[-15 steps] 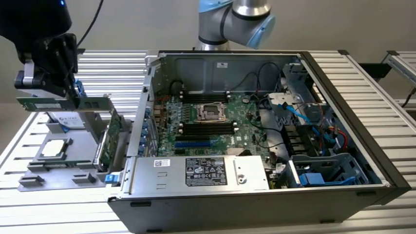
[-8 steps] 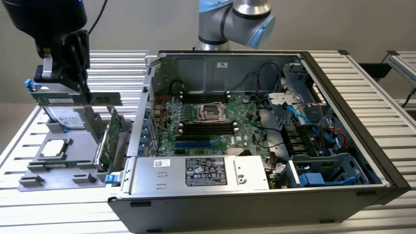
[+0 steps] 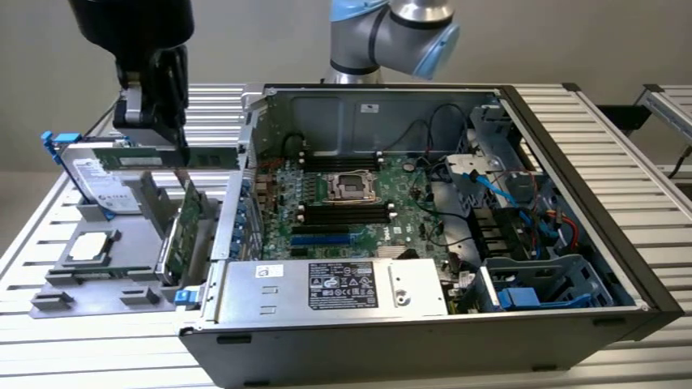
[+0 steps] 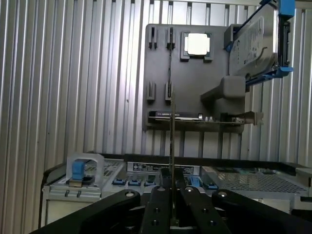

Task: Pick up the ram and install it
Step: 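Pick up the ram and move it above insertion slot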

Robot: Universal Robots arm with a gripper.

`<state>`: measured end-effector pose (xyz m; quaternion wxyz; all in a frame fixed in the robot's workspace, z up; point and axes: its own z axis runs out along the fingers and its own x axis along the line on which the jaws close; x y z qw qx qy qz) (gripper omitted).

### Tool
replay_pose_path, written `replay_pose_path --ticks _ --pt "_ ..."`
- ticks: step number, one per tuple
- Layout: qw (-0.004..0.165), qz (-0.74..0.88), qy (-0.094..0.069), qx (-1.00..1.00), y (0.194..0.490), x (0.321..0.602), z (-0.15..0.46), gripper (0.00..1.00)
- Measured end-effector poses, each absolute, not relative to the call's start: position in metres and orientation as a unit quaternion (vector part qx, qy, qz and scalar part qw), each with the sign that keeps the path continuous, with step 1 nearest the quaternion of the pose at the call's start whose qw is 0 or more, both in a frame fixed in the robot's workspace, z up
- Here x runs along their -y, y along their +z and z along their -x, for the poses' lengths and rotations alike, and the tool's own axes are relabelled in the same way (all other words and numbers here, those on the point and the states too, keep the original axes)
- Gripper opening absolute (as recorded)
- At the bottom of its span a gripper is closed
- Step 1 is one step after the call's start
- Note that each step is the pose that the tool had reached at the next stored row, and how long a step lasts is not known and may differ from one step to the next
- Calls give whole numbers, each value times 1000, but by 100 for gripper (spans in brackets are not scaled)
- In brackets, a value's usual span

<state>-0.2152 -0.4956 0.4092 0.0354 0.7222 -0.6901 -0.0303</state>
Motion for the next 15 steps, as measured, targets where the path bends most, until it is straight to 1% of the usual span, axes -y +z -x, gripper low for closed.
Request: replay_pose_path --ticks 15 --pt "35 -722 -30 690 413 490 147 14"
